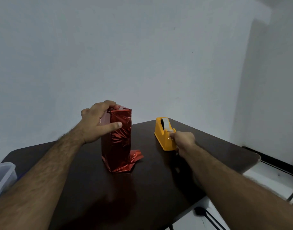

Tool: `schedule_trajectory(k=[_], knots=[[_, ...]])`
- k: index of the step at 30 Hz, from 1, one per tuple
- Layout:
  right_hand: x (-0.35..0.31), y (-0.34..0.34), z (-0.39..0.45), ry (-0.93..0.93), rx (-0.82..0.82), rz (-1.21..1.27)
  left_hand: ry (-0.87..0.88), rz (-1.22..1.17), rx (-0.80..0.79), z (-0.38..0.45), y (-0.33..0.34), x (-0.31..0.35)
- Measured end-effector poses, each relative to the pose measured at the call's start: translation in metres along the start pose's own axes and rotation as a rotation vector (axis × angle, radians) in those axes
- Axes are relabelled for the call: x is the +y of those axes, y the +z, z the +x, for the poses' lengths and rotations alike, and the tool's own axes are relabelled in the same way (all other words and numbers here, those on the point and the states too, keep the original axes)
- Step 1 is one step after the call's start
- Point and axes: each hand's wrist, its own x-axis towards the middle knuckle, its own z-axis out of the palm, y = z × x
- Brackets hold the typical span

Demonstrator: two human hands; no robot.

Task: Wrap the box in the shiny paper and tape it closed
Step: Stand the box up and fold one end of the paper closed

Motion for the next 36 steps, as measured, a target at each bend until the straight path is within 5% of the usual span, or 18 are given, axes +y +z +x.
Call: schedule_trajectory(k=[6,12,22,36], knots=[[0.029,-0.001,-0.009,-0.051,0.017,-0.050,-0.008,-0.010,0.002,0.000,0.001,0.000],[0.035,0.001,-0.031,-0.415,-0.113,0.066,-0.005,-0.023,-0.011,-0.001,0.002,0.001],[-0.092,0.049,-0.065,-0.849,-0.467,0.081,-0.006,-0.037,-0.019,-0.006,-0.005,0.007],[-0.148,0.095,-0.097,-0.485,-0.529,-0.401,-0.012,-0.014,-0.023,-0.008,-0.005,0.015]])
